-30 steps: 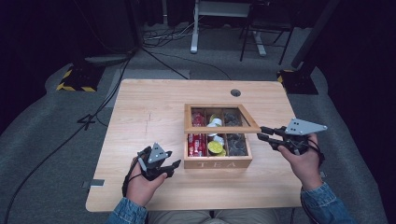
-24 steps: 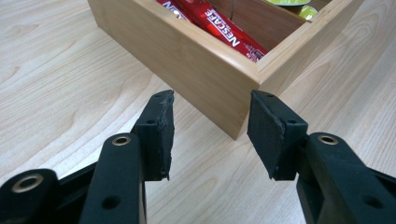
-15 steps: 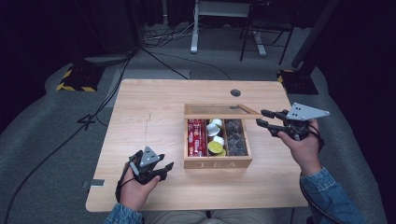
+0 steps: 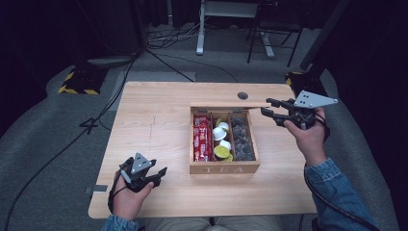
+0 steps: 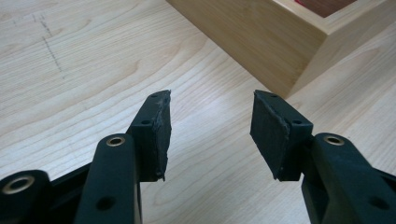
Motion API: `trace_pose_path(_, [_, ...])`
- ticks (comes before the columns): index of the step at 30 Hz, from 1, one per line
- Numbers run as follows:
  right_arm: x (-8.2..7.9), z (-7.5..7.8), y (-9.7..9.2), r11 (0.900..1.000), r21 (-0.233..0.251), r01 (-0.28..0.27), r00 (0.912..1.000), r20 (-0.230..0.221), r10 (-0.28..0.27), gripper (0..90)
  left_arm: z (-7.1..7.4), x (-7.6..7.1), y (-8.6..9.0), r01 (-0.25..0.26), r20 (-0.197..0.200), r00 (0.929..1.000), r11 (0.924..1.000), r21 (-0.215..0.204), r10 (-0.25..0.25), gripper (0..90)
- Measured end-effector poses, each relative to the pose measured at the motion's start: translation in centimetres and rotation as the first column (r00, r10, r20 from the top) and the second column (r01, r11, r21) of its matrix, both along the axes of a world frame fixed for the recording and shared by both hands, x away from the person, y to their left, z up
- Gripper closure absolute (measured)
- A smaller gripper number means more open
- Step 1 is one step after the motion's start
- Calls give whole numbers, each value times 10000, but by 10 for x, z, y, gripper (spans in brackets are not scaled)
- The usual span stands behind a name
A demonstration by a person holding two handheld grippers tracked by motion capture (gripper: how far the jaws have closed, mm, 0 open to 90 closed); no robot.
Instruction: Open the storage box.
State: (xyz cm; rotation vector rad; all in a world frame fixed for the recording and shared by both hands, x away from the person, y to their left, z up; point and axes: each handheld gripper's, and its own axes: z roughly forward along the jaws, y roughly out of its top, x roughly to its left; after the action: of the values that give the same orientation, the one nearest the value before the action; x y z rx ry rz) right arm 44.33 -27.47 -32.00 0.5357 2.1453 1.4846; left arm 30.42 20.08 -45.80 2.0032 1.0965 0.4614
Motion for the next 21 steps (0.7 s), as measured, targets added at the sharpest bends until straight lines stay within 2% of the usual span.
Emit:
trace_pose_path(6, [15,6,6,10000,56,12,10000,-58,-12,552,-2,4,5,-70,-119,9999,9999,90,71,470])
trace_pose_path(12, [28,12,12,9996,56,275,9996,-41,-275,547,-5,9,9,-164,-228,9996,9995,285,171,460])
trace_pose_path(21, [49,18,16,9966,573,589,9979,-287,-573,546,-7,16,9,-158,-347,9993,9996,239,167,460])
